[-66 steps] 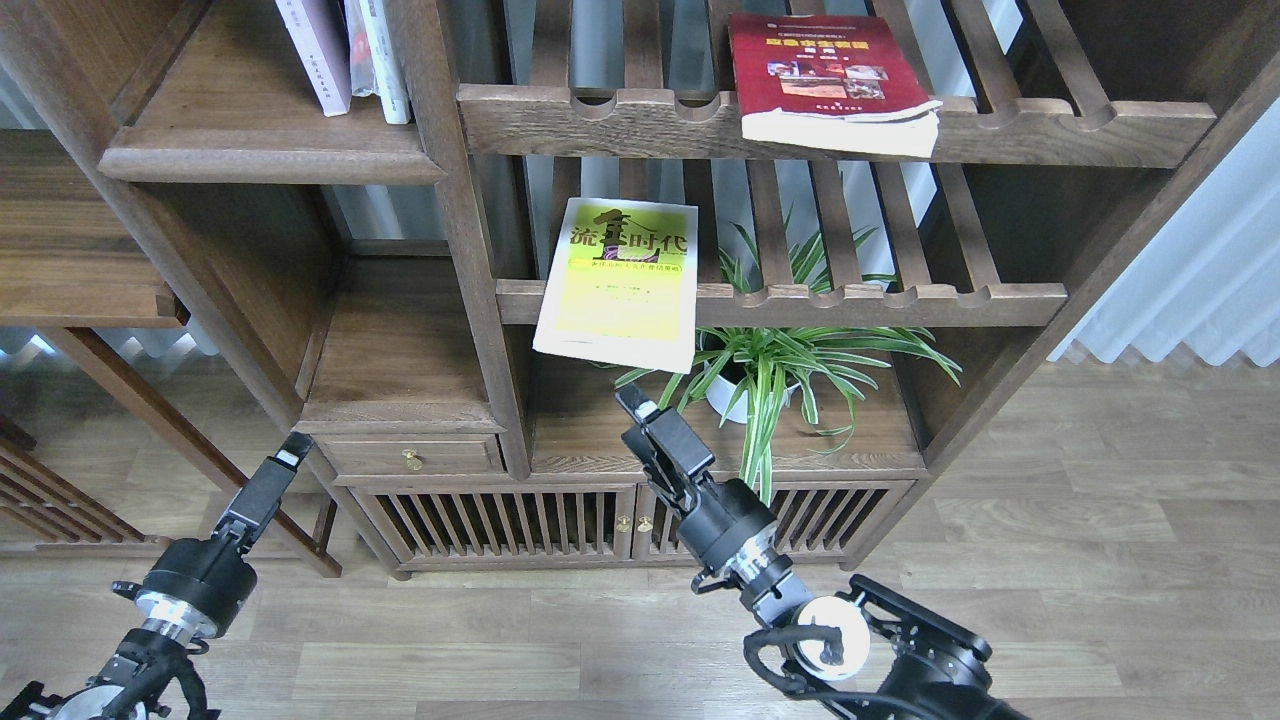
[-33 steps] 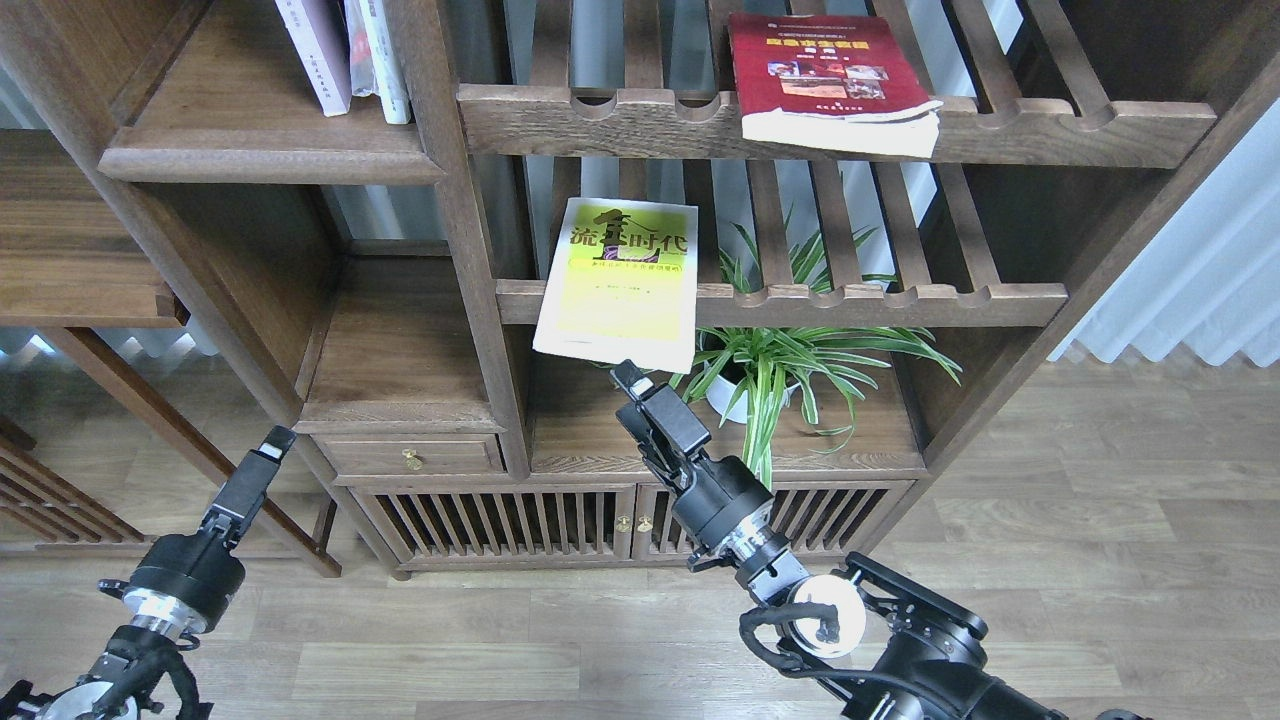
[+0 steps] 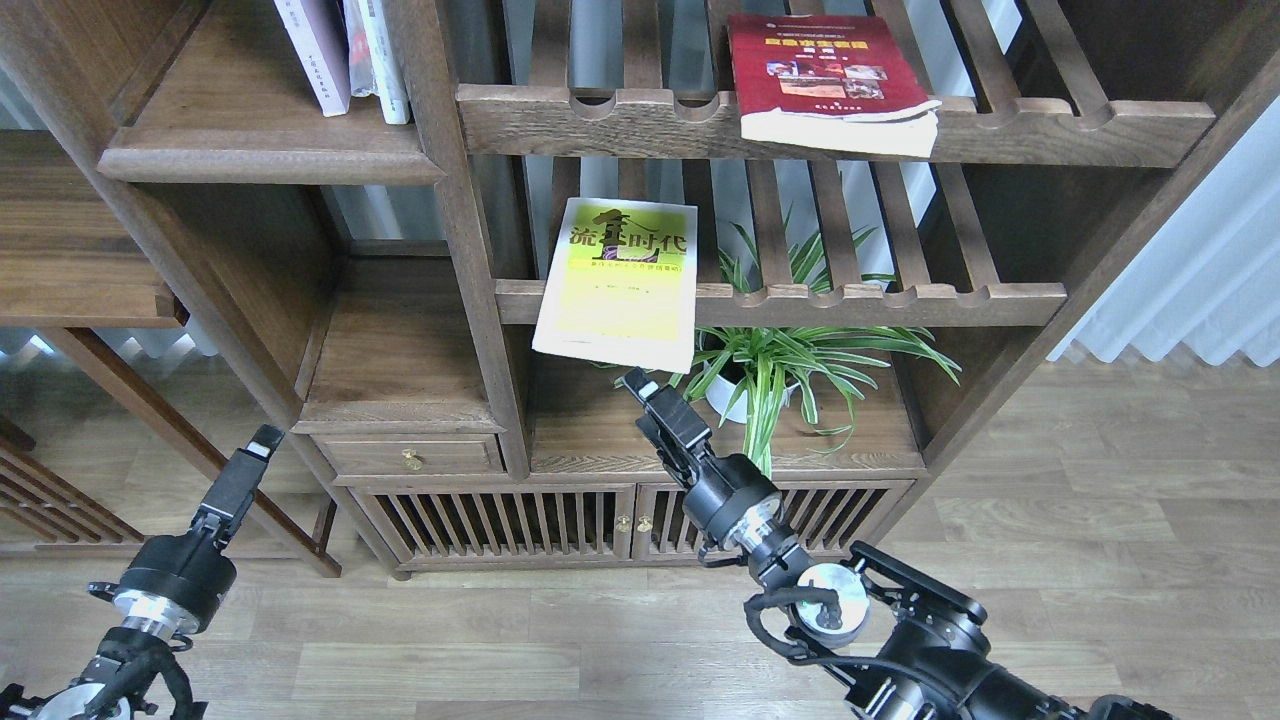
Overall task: Organize books on shelf
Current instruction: 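Raise the right gripper to the yellow book's lower edge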
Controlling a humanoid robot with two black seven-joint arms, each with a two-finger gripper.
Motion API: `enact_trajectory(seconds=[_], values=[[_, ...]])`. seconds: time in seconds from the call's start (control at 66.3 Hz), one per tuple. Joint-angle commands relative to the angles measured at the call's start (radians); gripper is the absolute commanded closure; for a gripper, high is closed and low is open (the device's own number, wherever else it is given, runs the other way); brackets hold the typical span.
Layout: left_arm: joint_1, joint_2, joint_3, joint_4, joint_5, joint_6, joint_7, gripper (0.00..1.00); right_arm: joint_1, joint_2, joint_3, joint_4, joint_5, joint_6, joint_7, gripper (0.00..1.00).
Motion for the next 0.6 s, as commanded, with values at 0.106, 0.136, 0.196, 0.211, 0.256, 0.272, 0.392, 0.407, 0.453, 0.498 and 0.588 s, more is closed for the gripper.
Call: enact_trajectory(seconds=[0.106,0.136,0.196,0.211,0.256,0.272,0.392,0.407,0.453,0.498,0.588], values=[[0.001,0.000,-0.004,0.000,-0.005,0.000,-0.006,0.00,0.041,0.000,-0.005,0.000,0.010,-0.076,-0.003,0.01],[0.001,0.000,-0.004,0.000,-0.008,0.000,-0.006,0.00,0.042,0.000,-0.006,0.000,0.010,-0.079,-0.003,0.01],[0.001,0.000,-0.004,0.000,-0.023,0.000,-0.003,0.00,0.044,0.000,-0.014,0.000,0.010,-0.089,-0.005,0.01],[0.001,0.000,-0.004,0.000,-0.025,0.000,-0.001,0.00,0.045,0.000,-0.015,0.000,0.010,-0.089,-0.005,0.01],[-0.001,0.000,-0.004,0.000,-0.028,0.000,-0.001,0.00,0.049,0.000,-0.017,-0.001,0.008,-0.092,-0.005,0.01],[-0.001,0.000,-0.004,0.000,-0.028,0.000,-0.001,0.00,0.050,0.000,-0.017,-0.003,0.007,-0.093,-0.005,0.01],[-0.001,0.000,-0.004,0.000,-0.028,0.000,-0.001,0.00,0.075,0.000,-0.015,-0.027,0.008,-0.130,-0.006,0.01],[-0.001,0.000,-0.004,0.000,-0.028,0.000,-0.001,0.00,0.076,0.000,-0.015,-0.029,0.008,-0.132,-0.006,0.01],[-0.001,0.000,-0.005,0.000,-0.028,0.000,-0.001,0.00,0.084,0.000,-0.015,-0.033,0.008,-0.136,-0.006,0.01],[-0.001,0.001,-0.007,0.000,-0.028,0.000,-0.001,0.00,0.095,0.000,-0.014,-0.038,0.011,-0.141,-0.006,0.01],[-0.001,0.000,-0.019,0.000,-0.028,0.000,0.000,0.00,0.111,0.000,-0.008,-0.052,0.023,-0.147,-0.006,0.01]])
